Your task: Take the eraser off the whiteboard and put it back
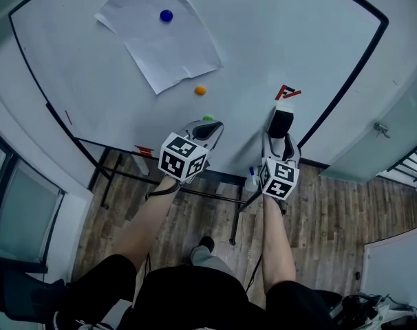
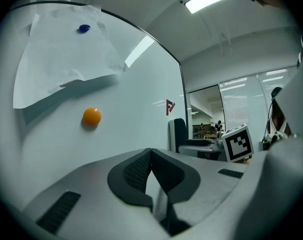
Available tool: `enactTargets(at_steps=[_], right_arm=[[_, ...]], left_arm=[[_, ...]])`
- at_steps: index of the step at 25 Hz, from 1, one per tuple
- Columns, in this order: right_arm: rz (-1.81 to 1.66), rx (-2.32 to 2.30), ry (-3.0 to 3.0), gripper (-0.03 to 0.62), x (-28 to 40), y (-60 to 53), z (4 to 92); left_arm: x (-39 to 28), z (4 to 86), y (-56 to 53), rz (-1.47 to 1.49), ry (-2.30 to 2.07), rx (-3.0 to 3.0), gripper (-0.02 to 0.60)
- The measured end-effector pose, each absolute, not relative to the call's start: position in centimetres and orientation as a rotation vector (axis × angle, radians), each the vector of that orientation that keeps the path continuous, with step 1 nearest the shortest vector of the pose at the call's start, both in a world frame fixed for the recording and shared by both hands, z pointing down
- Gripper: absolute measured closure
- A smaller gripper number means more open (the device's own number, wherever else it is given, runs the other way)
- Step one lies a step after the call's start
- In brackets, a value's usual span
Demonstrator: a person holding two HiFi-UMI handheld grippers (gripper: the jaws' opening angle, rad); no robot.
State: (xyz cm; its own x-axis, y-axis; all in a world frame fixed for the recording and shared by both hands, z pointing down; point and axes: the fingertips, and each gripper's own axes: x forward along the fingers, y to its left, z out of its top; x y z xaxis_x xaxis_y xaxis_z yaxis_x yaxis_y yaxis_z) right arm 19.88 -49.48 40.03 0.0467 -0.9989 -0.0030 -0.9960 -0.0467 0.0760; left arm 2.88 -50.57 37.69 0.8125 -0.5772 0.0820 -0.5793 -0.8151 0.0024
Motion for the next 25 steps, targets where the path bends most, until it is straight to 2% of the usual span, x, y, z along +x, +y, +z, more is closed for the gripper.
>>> enactTargets(at_steps=[17, 25], right_arm=[[-0.026, 2.169, -2.211, 0.333, 18.5, -41.4, 40.6], [0.015, 2.158, -2.213, 0.416, 17.3, -37.6, 41.5]], left_arm=[[1.3, 38.0, -43.0, 0.166, -0.96, 2.983, 0.56], [-0.3, 38.9, -39.6, 0.165, -0.959, 2.961, 0.56]])
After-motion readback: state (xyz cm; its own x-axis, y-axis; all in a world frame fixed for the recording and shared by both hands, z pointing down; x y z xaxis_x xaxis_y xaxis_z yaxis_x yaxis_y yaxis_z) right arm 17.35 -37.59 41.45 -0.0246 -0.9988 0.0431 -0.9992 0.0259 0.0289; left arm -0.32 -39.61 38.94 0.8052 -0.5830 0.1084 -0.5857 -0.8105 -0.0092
